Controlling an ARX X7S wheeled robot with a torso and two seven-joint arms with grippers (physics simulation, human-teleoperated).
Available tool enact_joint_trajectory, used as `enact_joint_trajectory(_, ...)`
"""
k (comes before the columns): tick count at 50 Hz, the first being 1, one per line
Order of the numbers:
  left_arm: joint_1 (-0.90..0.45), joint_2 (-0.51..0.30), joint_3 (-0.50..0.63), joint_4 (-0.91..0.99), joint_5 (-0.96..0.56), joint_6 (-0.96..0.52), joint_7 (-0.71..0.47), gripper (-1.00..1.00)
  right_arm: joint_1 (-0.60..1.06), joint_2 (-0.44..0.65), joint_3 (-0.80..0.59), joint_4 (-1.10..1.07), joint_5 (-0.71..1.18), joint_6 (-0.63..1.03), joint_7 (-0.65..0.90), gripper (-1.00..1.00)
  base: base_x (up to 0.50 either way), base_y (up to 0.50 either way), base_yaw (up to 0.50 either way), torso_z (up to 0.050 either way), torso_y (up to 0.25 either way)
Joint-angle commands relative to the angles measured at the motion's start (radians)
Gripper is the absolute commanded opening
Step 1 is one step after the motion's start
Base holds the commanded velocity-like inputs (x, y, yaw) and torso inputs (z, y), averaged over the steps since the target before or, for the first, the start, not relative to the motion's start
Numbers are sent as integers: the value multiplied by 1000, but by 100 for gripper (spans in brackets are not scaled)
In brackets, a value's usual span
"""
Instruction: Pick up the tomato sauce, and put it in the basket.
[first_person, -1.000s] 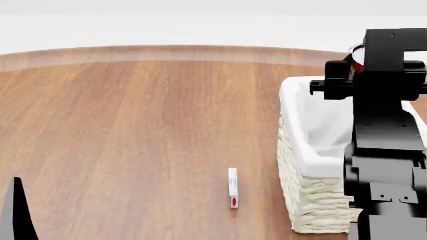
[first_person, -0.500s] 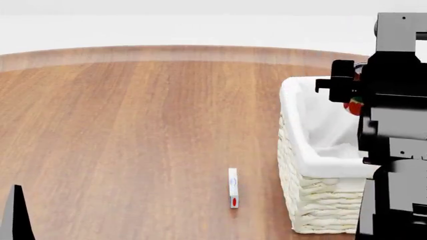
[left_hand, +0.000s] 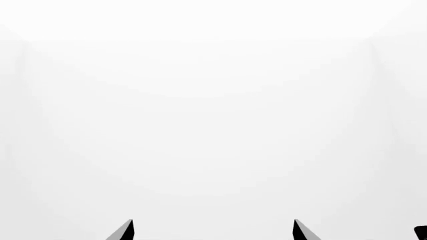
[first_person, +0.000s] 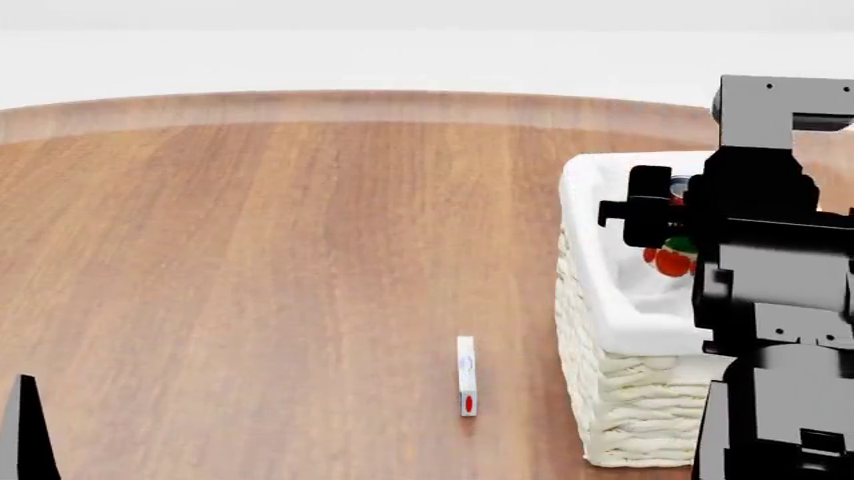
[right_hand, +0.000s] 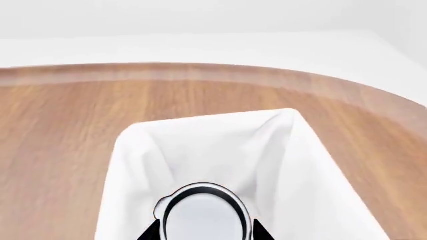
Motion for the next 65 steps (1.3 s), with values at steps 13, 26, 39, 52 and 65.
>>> enact_joint_trajectory(13,18,-6,-2,-9,-4,14,-8,100,-55,-7,30,0,-20,-34,-21,-100,0,0,0,0,1)
enact_joint_trajectory(26,12,-8,5,-2,-7,3,-11,100,-74,-6,15,0,-23,-72,-33,-100,0,0,0,0,0)
enact_joint_trajectory(39,4,-9,13,-5,-11,-1,-11,100,-81,7,19,0,-22,-119,1,-100,0,0,0,0,0)
enact_joint_trajectory(52,3,-12,11,-8,-14,-1,-15,100,-99,1,32,0,-19,-129,7,-100,0,0,0,0,1)
enact_joint_trajectory(65,3,-16,4,-16,-33,1,-19,100,-114,0,17,0,-24,-148,13,-100,0,0,0,0,0)
